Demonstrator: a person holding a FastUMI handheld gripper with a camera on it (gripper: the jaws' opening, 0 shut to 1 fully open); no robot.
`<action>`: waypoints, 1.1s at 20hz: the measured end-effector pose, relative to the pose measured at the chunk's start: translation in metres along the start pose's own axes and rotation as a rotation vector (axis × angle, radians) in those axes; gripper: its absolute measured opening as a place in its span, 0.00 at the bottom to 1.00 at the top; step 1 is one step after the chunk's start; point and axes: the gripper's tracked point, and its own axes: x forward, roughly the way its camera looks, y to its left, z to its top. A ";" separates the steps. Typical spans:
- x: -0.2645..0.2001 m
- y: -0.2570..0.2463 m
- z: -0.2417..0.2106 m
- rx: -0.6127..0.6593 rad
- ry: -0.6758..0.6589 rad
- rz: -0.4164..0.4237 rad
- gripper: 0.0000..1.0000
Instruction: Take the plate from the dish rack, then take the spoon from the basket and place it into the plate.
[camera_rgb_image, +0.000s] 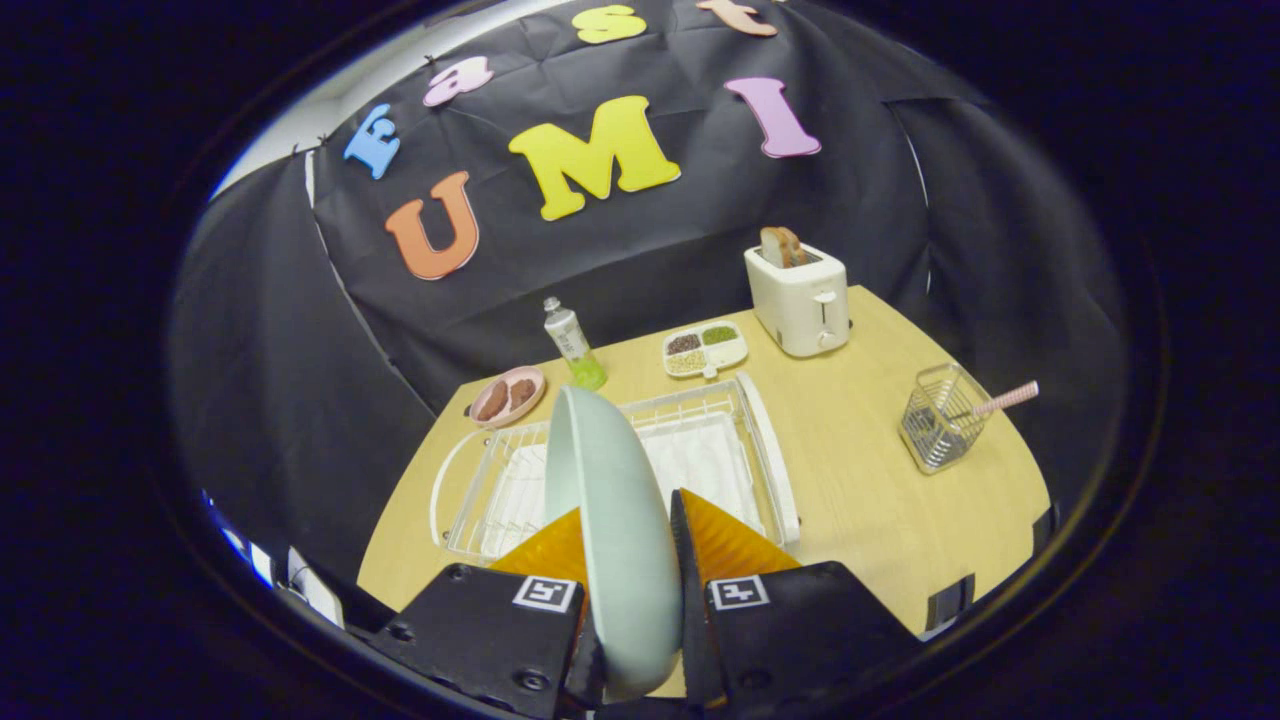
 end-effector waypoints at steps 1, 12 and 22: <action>-0.003 -0.008 -0.013 0.012 -0.014 0.003 0.35; 0.035 -0.064 -0.136 0.240 0.122 0.031 0.35; 0.055 -0.088 -0.133 0.343 0.121 0.024 0.51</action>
